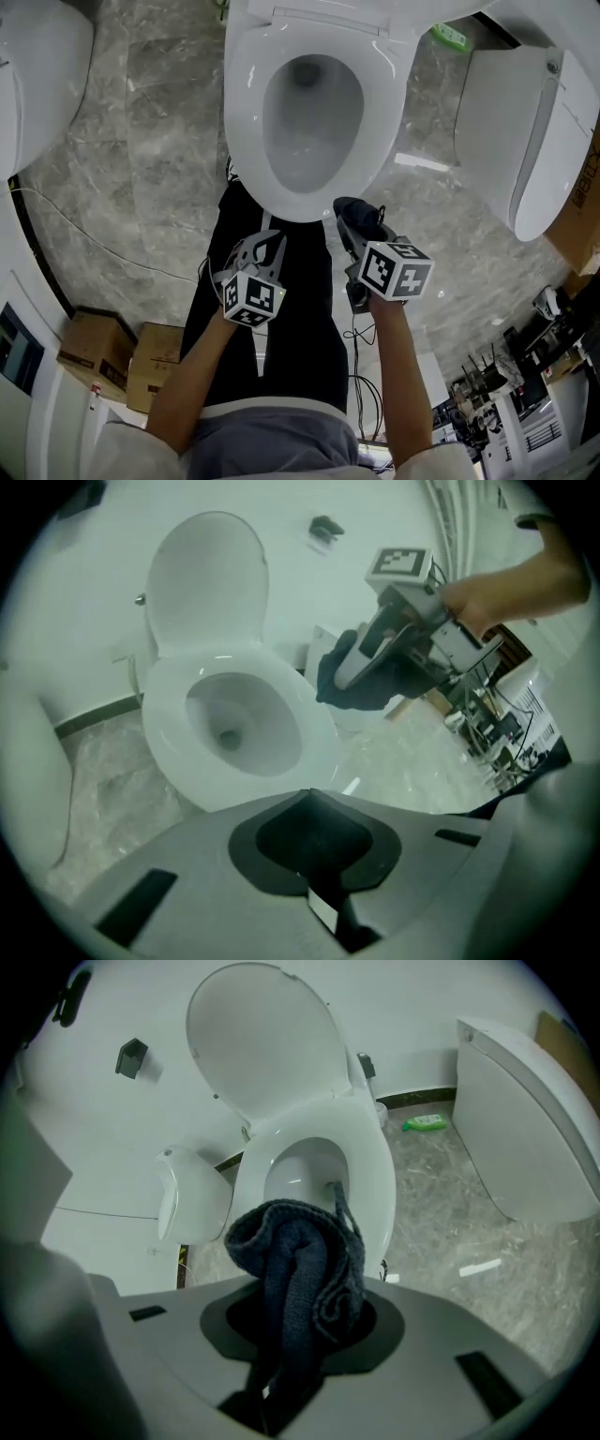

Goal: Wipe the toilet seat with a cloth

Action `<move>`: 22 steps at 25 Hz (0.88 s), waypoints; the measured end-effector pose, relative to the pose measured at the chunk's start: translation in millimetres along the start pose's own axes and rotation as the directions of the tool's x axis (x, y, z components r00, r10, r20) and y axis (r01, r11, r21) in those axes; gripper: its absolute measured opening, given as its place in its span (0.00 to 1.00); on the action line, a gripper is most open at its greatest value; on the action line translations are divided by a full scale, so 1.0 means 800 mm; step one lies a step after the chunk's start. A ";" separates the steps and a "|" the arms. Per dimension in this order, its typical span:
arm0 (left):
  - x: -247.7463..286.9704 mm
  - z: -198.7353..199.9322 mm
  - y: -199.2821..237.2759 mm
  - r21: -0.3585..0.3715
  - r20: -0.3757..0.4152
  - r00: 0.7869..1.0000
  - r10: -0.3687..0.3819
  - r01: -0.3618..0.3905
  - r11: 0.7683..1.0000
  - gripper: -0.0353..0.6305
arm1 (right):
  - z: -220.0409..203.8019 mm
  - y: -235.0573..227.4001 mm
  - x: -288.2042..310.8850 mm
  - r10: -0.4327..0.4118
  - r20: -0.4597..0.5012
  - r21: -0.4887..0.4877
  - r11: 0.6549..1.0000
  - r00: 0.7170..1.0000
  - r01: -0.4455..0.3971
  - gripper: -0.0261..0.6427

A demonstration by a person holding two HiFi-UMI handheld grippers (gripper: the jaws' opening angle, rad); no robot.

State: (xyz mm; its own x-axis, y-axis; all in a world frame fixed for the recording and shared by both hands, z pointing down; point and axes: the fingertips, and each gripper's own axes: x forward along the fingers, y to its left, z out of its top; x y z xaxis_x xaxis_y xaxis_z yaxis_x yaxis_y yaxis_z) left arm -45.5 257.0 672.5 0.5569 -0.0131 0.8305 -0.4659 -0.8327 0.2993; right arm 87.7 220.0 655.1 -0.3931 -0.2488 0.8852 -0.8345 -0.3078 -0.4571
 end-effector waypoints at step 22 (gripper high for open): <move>-0.083 0.004 0.014 -0.391 0.041 0.999 0.025 -0.007 0.921 0.07 | 0.226 0.013 0.102 -0.024 -0.121 -0.125 0.992 0.992 0.009 0.20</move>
State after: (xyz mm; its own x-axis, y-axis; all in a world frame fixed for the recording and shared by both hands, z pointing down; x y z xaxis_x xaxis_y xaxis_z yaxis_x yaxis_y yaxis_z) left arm -85.5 247.1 619.3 0.5726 -0.0567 0.8179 -0.7015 -0.5502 0.4529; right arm 117.0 30.3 706.8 -0.4168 -0.1279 0.8999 -0.8797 -0.1924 -0.4348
